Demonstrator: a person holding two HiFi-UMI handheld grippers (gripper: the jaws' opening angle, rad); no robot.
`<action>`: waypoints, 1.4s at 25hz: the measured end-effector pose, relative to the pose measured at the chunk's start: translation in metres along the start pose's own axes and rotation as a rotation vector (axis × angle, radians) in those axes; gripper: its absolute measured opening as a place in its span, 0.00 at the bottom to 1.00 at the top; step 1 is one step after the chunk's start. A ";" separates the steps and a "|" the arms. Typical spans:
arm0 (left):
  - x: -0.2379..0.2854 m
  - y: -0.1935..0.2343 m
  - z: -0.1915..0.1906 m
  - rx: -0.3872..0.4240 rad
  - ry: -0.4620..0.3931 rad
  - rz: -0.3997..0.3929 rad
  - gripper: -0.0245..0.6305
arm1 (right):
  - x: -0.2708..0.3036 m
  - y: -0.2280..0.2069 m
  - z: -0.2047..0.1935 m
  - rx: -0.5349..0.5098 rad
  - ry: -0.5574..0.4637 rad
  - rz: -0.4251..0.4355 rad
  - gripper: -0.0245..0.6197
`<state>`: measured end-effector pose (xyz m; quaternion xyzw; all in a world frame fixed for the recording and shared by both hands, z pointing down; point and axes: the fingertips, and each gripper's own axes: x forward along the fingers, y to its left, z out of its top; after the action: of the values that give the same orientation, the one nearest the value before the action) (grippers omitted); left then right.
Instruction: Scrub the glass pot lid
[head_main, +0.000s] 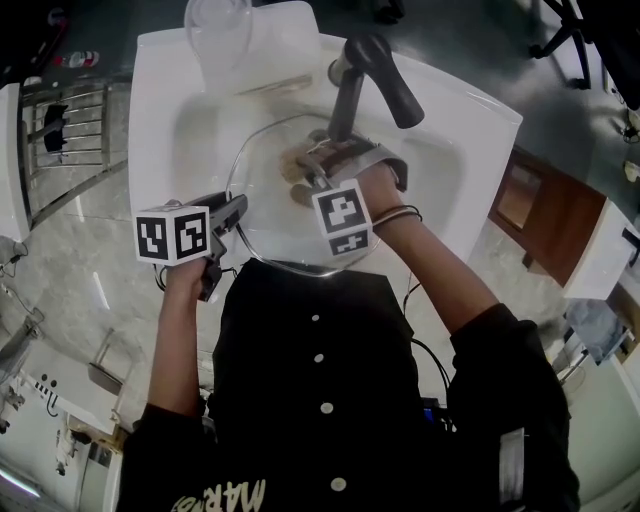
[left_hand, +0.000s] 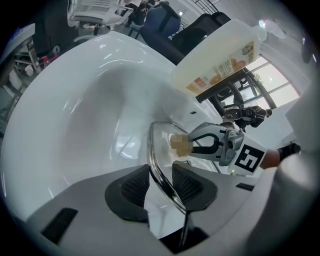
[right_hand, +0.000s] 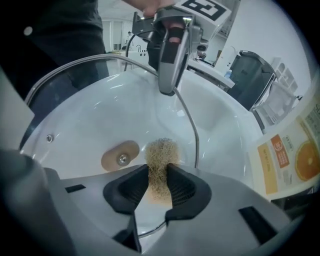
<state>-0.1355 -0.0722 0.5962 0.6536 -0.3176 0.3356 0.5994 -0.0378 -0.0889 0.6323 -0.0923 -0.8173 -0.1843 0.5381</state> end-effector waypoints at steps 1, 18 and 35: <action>0.000 0.000 0.000 0.004 -0.001 0.002 0.28 | -0.003 0.004 -0.005 -0.004 0.007 0.019 0.23; -0.002 -0.003 0.002 0.008 -0.015 -0.003 0.29 | -0.048 0.071 -0.067 -0.090 0.127 0.232 0.23; -0.003 -0.005 0.004 0.002 -0.038 -0.009 0.29 | -0.066 0.036 -0.050 0.137 -0.033 0.024 0.24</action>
<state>-0.1331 -0.0754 0.5902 0.6618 -0.3260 0.3207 0.5941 0.0436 -0.0727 0.5967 -0.0682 -0.8355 -0.1199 0.5319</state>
